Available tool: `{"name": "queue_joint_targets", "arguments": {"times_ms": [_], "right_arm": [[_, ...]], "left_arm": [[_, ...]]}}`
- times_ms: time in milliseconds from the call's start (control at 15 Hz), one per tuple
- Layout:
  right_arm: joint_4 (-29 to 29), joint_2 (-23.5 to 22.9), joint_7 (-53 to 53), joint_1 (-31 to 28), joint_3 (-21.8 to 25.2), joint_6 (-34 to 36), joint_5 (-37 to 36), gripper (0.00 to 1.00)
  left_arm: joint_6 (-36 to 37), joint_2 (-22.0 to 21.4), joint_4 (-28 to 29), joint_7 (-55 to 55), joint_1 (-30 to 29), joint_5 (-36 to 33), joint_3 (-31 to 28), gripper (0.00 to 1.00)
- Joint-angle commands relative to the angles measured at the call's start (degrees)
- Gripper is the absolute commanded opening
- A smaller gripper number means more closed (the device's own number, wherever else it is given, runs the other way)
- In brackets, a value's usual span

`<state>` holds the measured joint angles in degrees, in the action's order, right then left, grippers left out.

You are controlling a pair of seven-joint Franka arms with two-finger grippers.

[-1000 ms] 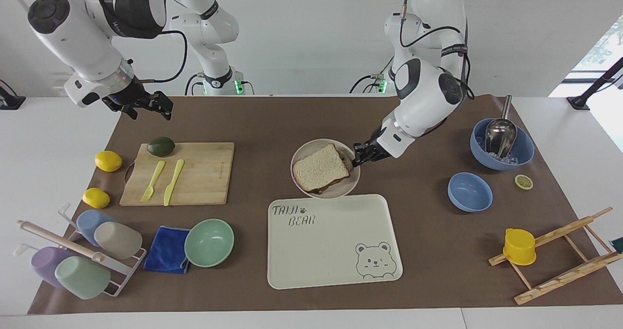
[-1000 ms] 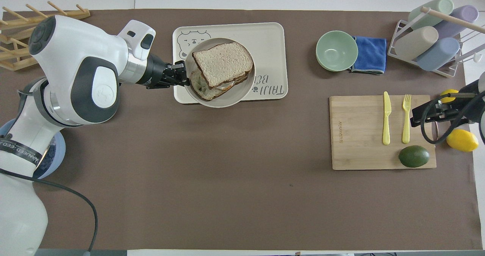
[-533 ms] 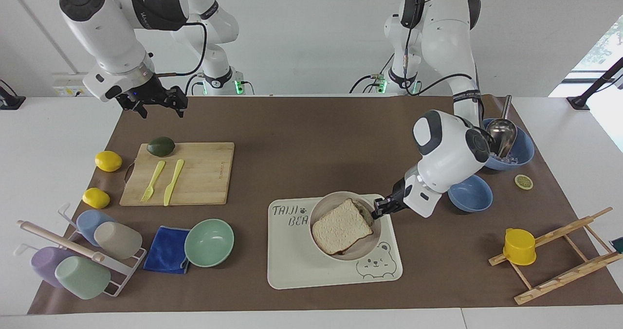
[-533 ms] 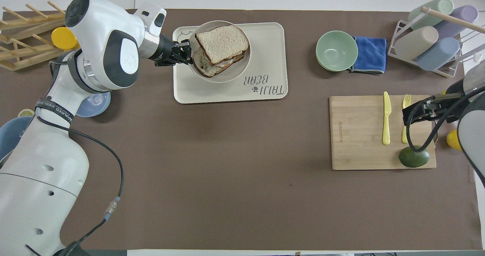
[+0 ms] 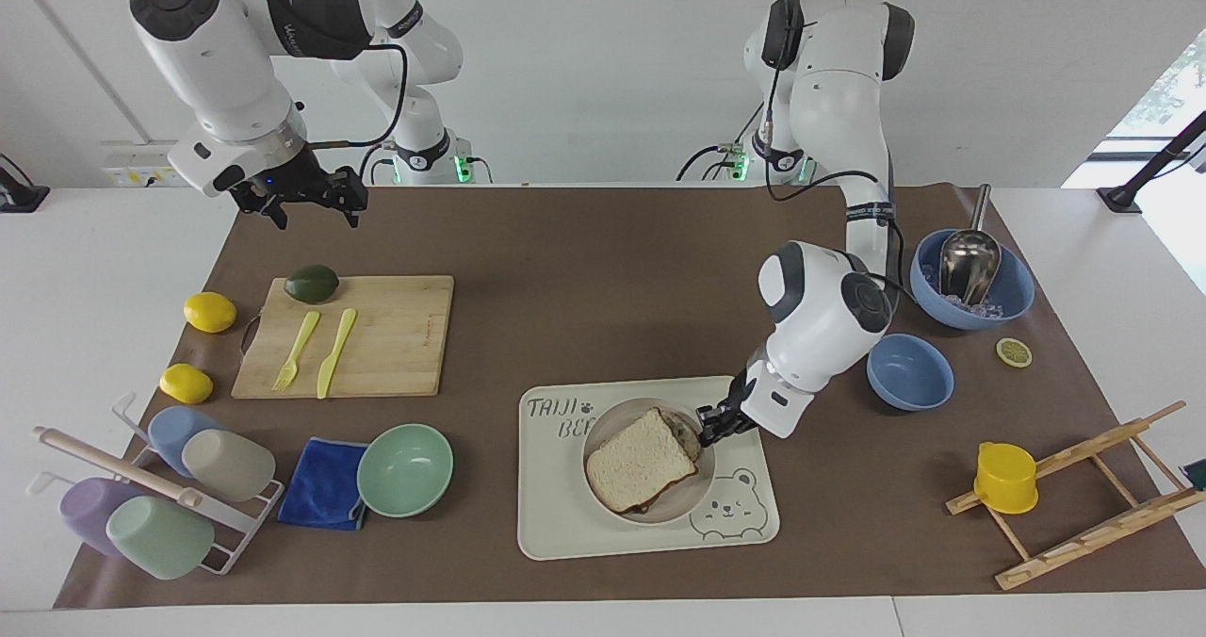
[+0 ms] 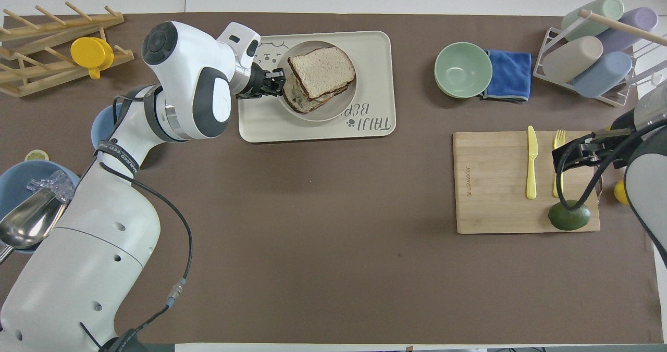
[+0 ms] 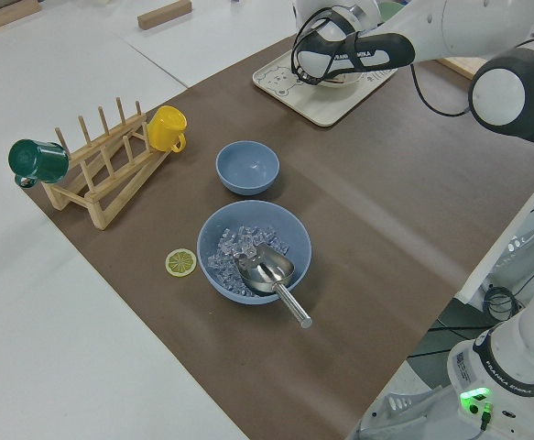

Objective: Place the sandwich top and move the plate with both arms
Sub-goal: 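Open the left gripper and draw it back from the plate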

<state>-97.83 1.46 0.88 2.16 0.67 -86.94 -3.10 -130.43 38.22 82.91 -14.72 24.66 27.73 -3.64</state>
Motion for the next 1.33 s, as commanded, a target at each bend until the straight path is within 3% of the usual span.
{"name": "queue_joint_targets", "arguments": {"times_ms": [0, 67, 400, 667, 1267], "right_arm": [[-0.8, 0.9, 0.9, 2.2, 2.9, -0.8, 0.1, 1.00], [-0.8, 0.8, 0.9, 2.8, 4.2, -0.7, 1.3, 1.00], [1.1, 0.8, 1.2, 2.8, 7.2, 0.5, 4.3, 1.00], [3.0, 0.8, 1.2, 2.7, 7.2, 2.1, 4.3, 1.00], [2.4, 1.2, 0.7, 2.8, 7.2, 1.7, 4.0, 1.00]], "left_arm": [[-0.5, -2.5, 2.5, -0.8, 0.0, -0.8, -0.5, 0.47], [-0.2, -2.5, 2.5, -0.9, 0.0, -0.8, -0.6, 0.99], [5.4, -4.6, 0.9, -0.9, -2.2, -2.3, -0.7, 1.00], [12.6, -10.9, 1.4, -0.8, -6.1, -3.5, -2.7, 1.00], [31.6, -25.2, 1.4, 0.0, -6.5, -17.1, -10.4, 1.00]]}}
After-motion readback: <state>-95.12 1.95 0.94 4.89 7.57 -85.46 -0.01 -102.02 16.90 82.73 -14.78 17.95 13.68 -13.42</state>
